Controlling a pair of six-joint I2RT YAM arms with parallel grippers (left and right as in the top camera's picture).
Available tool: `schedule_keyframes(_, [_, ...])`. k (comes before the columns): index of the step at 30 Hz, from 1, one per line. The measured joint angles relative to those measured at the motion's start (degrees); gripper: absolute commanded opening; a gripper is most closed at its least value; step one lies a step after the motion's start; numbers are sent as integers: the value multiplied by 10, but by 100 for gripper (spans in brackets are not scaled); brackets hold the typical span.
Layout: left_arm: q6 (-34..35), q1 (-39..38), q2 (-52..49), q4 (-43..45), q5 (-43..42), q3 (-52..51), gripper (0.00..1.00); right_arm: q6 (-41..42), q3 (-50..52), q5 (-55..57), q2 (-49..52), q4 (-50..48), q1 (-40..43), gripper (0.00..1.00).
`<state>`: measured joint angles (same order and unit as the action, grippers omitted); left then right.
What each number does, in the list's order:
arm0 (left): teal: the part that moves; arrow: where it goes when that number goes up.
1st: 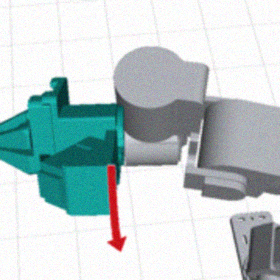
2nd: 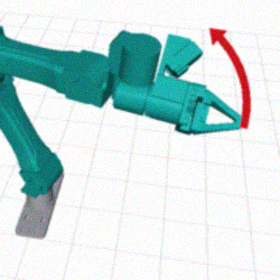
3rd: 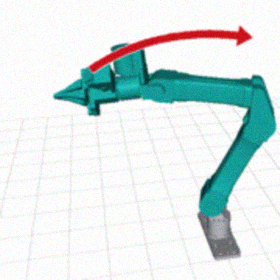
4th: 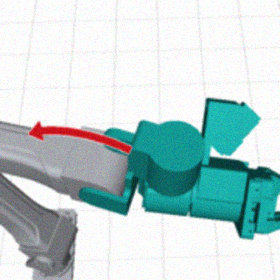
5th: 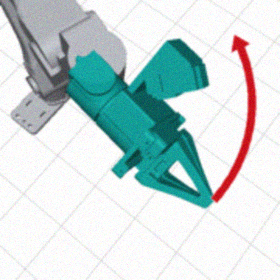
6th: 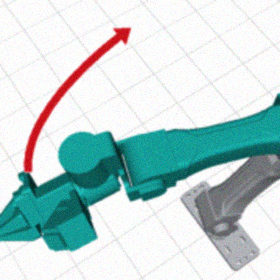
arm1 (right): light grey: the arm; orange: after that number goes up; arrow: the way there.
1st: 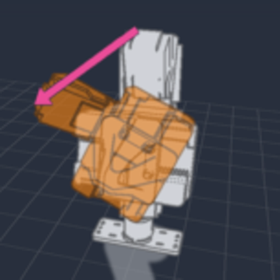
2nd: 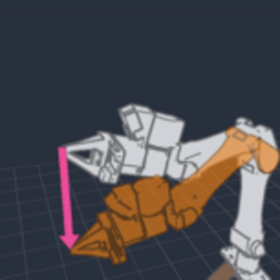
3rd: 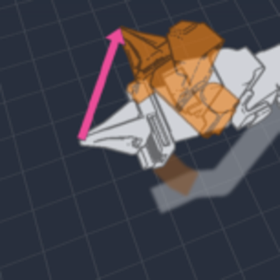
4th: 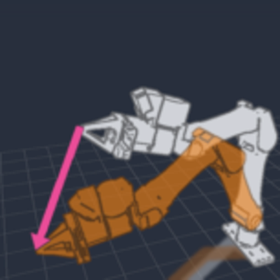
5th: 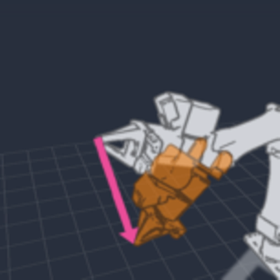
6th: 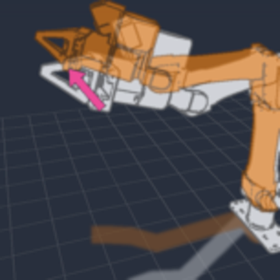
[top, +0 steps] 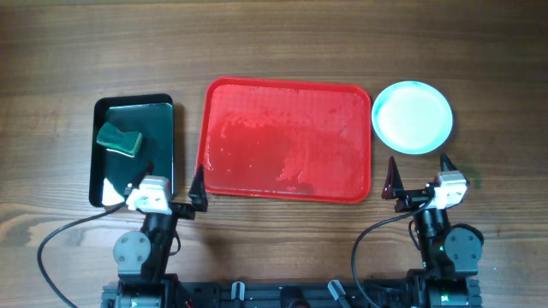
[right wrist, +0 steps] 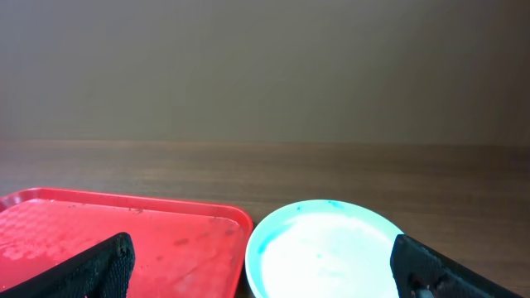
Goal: Clean dirty plates on tray and stack at the side
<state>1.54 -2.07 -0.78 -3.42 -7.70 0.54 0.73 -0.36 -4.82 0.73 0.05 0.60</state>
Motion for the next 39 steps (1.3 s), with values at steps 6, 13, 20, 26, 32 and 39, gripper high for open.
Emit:
schedule_keyframes(6, [0, -53, 0, 0, 0, 0, 100, 0, 0, 0, 0, 0, 0, 100])
schedule_keyframes(13, [0, -56, 0, 0, 0, 0, 100, 0, 0, 0, 0, 0, 0, 100])
schedule_keyframes(20, [0, -56, 0, 0, 0, 0, 100, 0, 0, 0, 0, 0, 0, 100])
schedule_keyframes(26, [0, -56, 0, 0, 0, 0, 100, 0, 0, 0, 0, 0, 0, 100])
schedule_keyframes(32, [0, -56, 0, 0, 0, 0, 100, 0, 0, 0, 0, 0, 0, 100])
schedule_keyframes(39, [0, -56, 0, 0, 0, 0, 100, 0, 0, 0, 0, 0, 0, 100])
